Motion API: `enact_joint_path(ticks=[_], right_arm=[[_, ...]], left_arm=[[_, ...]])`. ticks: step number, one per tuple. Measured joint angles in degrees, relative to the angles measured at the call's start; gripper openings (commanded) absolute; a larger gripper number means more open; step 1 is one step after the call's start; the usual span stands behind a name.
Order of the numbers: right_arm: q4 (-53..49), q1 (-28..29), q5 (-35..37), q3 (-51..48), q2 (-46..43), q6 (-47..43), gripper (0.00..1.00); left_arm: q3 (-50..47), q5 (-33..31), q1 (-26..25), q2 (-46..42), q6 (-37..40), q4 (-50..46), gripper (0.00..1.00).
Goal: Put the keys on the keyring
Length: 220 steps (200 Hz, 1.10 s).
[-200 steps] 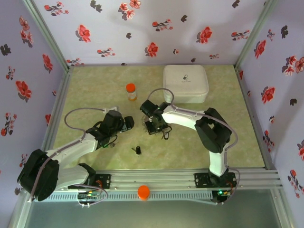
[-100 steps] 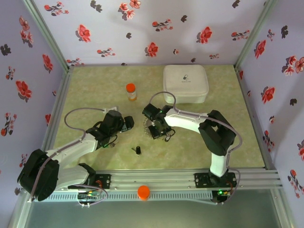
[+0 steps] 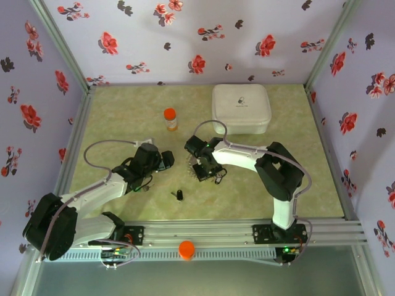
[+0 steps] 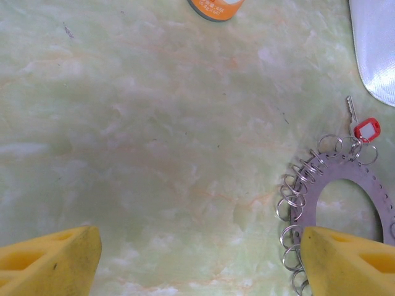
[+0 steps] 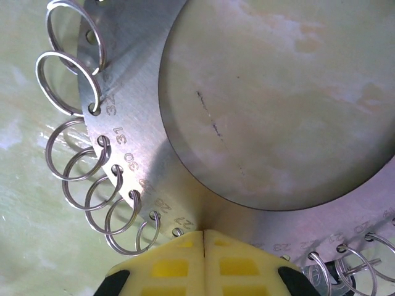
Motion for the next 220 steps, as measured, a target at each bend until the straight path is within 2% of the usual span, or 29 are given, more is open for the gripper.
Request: enact_joint_path(ticks=[47, 77, 102, 112, 135, 148, 175, 202, 220], right_arm=[[2.4, 0.0, 0.6, -1.5, -3.4, -1.0, 0.0], [7.3, 0.0, 1.2, -4.2, -13.0, -3.8, 0.0], [10.8, -0.7, 1.7, -3.8, -16.7, -6.1, 0.0], [11.7, -1.3, 1.6, -3.2, -16.9, -7.1, 0.0], [14.1, -2.7, 1.2, -3.0, -17.2, -9.8, 0.0], [15.4, -3.8, -0.5, -3.0, -18.2, -11.4, 0.0], [20.1, -6.8, -6.4, -4.0, -22.5, -14.0, 0.0], [26.0, -9.3, -13.1, -7.0, -27.4, -17.3, 0.0], [28.5, -9.9, -17.0, -8.3, -28.7, -19.9, 0.0]], left_arm=[[0.1, -0.6, 0.0, -1.4, 2.7, -0.7, 0.84], [2.9, -2.0, 0.0, -5.0, 10.9, -3.6, 0.84], [5.5, -2.7, 0.0, -6.9, 18.9, -4.1, 0.84], [6.8, -3.0, 0.0, -6.9, 22.0, -4.6, 0.82], [9.5, -3.5, 0.0, -7.1, 28.7, -5.7, 0.69], [11.3, -3.4, 0.0, -7.8, 32.0, -6.3, 0.65], [15.6, -2.8, 0.0, -9.8, 38.8, -6.6, 0.66], [18.1, 0.5, 0.0, -11.0, 45.0, -6.0, 0.65], [19.1, 3.4, 0.0, -10.6, 48.0, -6.1, 0.59]])
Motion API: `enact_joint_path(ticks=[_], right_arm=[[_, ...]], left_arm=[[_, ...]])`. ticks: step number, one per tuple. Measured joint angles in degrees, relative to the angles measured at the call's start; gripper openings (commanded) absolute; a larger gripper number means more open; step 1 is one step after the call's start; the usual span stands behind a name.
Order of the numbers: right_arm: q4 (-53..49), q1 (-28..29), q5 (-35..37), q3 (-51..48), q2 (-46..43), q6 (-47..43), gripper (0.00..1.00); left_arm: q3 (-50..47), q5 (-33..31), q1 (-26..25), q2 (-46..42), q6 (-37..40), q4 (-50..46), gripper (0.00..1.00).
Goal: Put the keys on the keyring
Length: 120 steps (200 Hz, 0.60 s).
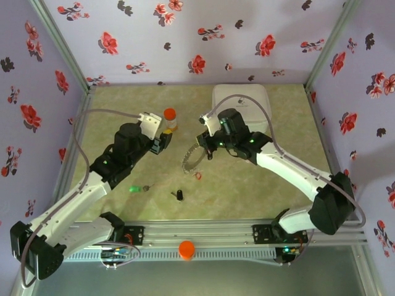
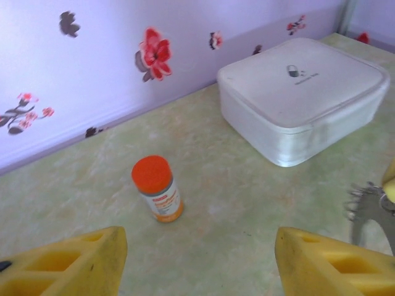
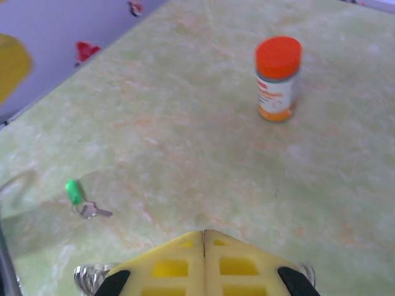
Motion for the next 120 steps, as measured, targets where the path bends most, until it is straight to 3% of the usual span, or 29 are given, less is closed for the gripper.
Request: enact_joint_path(ticks=[45, 64, 76, 120], right_arm=[[6.1, -0.8, -11.5, -4.8, -2.3, -5.4, 0.0], [9.5, -0.9, -15.8, -7.7, -4.3, -7.1, 0.0], [11.1, -0.9, -17.7, -8.9, -5.4, -7.8, 0.0], [12.0, -1.6, -22.5, -9.9, -8.8, -9.6, 0.0]], left_arm=[[4.9, 9.0, 0.0, 3.1, 5.6, -1.3, 0.56], [4.0, 13.6, 0.0, 3.5, 7.3, -1.0, 0.49], [1.1, 17.0, 0.0, 3.1, 8.3, 0.8, 0.41], [-14.4, 28.0, -0.2, -0.1, 8.2, 9.5, 0.35]])
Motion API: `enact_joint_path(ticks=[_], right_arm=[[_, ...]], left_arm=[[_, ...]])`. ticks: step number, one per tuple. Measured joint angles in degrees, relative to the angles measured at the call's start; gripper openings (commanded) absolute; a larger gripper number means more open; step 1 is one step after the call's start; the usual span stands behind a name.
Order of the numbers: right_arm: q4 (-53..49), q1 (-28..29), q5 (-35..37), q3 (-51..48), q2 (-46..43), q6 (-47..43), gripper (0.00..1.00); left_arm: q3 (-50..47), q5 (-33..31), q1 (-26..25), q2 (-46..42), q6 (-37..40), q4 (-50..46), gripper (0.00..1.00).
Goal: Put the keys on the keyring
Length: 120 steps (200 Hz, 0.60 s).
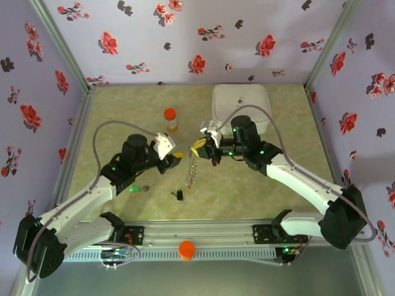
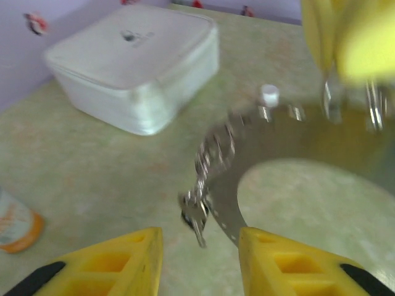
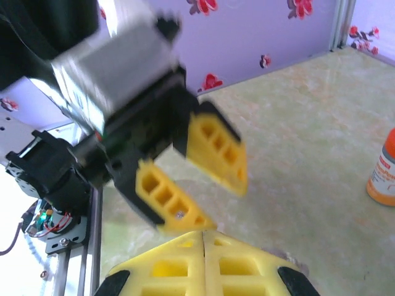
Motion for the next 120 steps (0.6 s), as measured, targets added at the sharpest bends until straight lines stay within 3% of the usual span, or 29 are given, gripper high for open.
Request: enact_joint_path(ticks=[66, 120], right_arm=[[1.9, 0.0, -4.1, -3.7, -4.4, -1.9, 0.0], [1.5, 0.0, -4.6, -4.0, -5.1, -6.6, 0.0]], left_arm=[[-5.7, 8.5, -2.9, -2.3, -3.8, 13.6, 0.29], [-5.7, 11.2, -3.1, -2.2, -4.3, 15.5, 0.3]])
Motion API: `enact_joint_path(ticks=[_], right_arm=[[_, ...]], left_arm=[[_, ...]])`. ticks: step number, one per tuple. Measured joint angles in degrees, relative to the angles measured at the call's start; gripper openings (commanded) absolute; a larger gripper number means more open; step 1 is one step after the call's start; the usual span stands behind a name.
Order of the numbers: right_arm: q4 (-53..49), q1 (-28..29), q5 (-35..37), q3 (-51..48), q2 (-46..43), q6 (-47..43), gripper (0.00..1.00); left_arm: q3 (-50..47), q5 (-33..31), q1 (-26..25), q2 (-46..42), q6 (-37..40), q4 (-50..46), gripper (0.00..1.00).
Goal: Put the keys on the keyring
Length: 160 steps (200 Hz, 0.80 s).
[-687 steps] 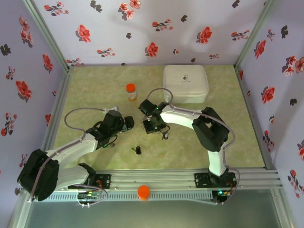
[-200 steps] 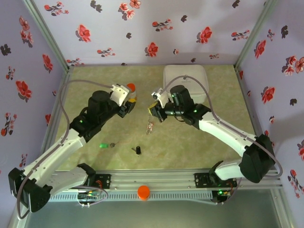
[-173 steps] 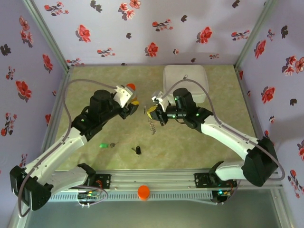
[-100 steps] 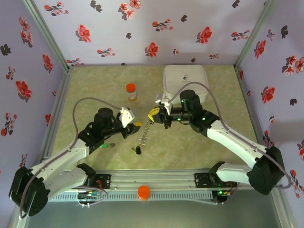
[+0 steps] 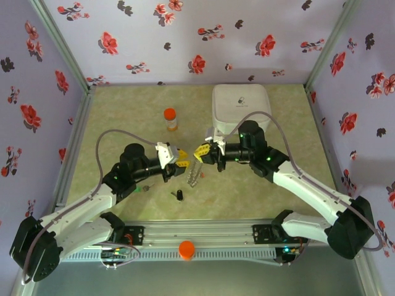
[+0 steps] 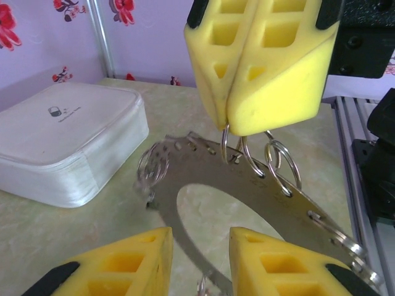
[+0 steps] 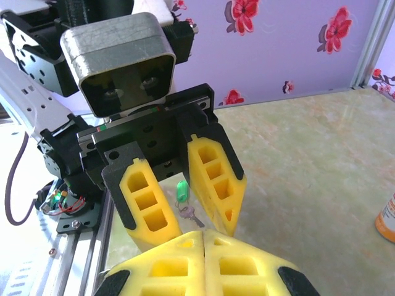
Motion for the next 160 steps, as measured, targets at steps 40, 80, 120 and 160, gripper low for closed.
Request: enact_joint_path(ticks=[40, 80, 120, 160], right_arm=[[0.0, 0.1, -0.9, -0.3, 0.0, -1.0, 0.0], [0.0, 0.5, -1.8, -0.3, 0.7, -1.0, 0.0], [-0.2, 0.5, -2.4, -0.3, 0.9, -1.3, 0.0], [-0.5, 0.6, -2.4, -0.3, 1.2, -1.4, 0.0]], left_arm=[[0.0, 2.0, -0.6, 1.3, -1.2, 1.4, 0.33], [0.0, 3.5, -1.3, 3.1, -3.2, 3.5, 0.3], [0.0, 3.9, -1.4, 3.3, -4.3, 5.8, 0.26], [0.0, 4.1, -1.4, 3.9, -5.2, 7.1, 0.23]])
